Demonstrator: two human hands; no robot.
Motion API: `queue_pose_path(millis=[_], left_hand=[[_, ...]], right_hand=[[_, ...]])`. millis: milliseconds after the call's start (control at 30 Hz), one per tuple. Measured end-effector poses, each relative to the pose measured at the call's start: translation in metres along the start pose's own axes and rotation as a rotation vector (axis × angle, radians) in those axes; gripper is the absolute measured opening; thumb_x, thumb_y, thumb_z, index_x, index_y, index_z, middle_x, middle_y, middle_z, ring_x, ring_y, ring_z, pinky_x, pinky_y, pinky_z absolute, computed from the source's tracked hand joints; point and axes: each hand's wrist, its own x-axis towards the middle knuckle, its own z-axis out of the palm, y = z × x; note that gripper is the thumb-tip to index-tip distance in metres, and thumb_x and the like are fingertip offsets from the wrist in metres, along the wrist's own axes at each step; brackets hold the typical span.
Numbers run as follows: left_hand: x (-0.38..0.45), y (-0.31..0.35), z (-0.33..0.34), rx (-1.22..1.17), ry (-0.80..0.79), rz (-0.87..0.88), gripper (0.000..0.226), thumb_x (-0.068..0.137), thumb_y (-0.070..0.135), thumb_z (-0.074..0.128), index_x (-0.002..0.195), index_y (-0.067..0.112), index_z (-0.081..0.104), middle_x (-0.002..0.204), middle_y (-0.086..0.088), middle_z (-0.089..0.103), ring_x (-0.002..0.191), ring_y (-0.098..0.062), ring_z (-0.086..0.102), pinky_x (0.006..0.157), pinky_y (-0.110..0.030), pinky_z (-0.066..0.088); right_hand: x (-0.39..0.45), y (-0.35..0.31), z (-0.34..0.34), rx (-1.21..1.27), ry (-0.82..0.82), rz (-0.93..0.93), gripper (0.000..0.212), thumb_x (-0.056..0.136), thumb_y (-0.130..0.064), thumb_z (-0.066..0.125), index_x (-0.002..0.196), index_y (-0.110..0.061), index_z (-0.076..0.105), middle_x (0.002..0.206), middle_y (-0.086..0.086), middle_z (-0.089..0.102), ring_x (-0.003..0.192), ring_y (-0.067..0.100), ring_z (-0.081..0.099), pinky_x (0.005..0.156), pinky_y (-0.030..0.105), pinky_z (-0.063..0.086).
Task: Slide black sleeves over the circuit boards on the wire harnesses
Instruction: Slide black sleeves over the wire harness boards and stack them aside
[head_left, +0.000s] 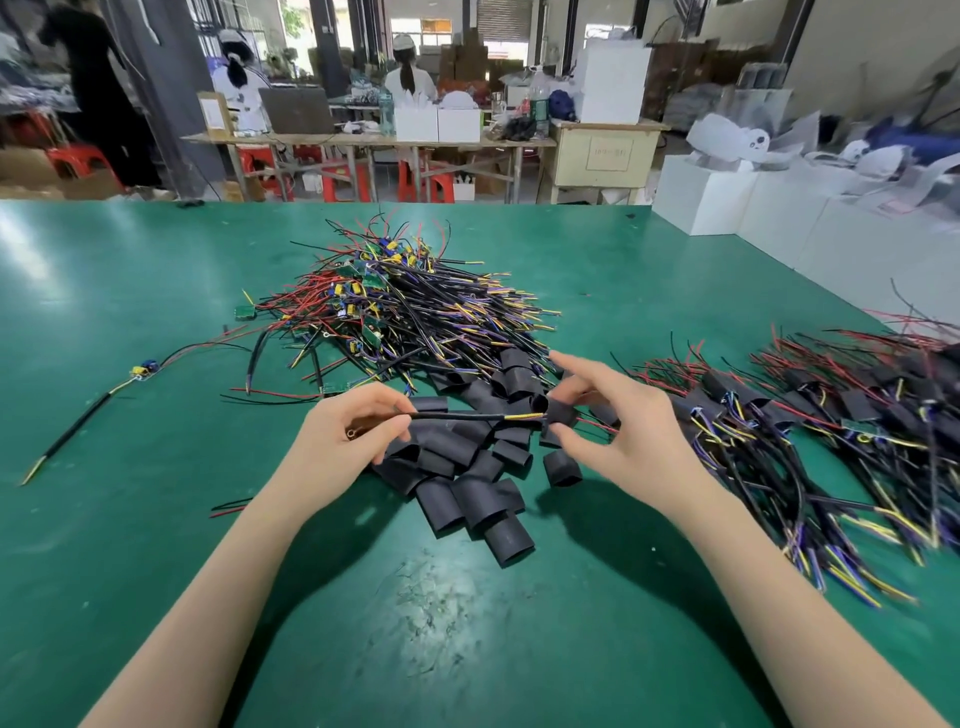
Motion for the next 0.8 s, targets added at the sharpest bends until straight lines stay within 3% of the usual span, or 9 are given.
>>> queue_pose_path(millis=[333, 467, 700, 800], left_hand=[[-0.001, 0.002, -0.001, 0.043, 0.055, -0.032, 0.028, 0.093, 0.003, 0.061, 0.086, 0.031, 0.065, 0.071, -0.001, 0.067, 0.049, -0.007, 0.043, 0.052, -0.017, 0.041], [-0.003, 0.008, 0.001, 0.081, 0.041, -0.023, 0.021, 0.091, 0.003, 0.063, 0.087, 0.024, 0.067, 0.071, 0.001, 0.069, 0.049, -0.003, 0.047, 0.054, -0.014, 0.042], [-0.007, 0.022, 0.024, 0.128, -0.023, 0.005, 0.021, 0.086, 0.003, 0.068, 0.084, 0.024, 0.069, 0.074, 0.006, 0.073, 0.069, -0.007, 0.068, 0.062, -0.013, 0.047], [-0.007, 0.028, 0.035, 0.066, -0.071, 0.028, 0.020, 0.085, 0.002, 0.070, 0.092, 0.021, 0.069, 0.084, 0.005, 0.073, 0.080, -0.008, 0.070, 0.073, -0.023, 0.053]], right_hand=[[-0.002, -0.006, -0.002, 0.000, -0.047, -0.036, 0.068, 0.074, -0.007, 0.077, 0.134, -0.021, 0.049, 0.098, -0.009, 0.067, 0.092, 0.001, 0.061, 0.091, 0.018, 0.045], [-0.003, -0.006, 0.002, -0.122, -0.070, -0.046, 0.065, 0.074, -0.008, 0.073, 0.134, -0.019, 0.050, 0.098, -0.007, 0.065, 0.090, 0.007, 0.058, 0.090, 0.027, 0.046], [-0.001, -0.007, 0.011, -0.379, -0.203, -0.155, 0.063, 0.071, -0.013, 0.075, 0.131, -0.014, 0.055, 0.096, -0.006, 0.067, 0.085, 0.018, 0.062, 0.085, 0.032, 0.040], [0.000, -0.015, 0.018, -0.356, -0.209, -0.177, 0.063, 0.072, -0.016, 0.074, 0.132, -0.015, 0.054, 0.098, -0.007, 0.067, 0.088, 0.017, 0.061, 0.084, 0.034, 0.042]])
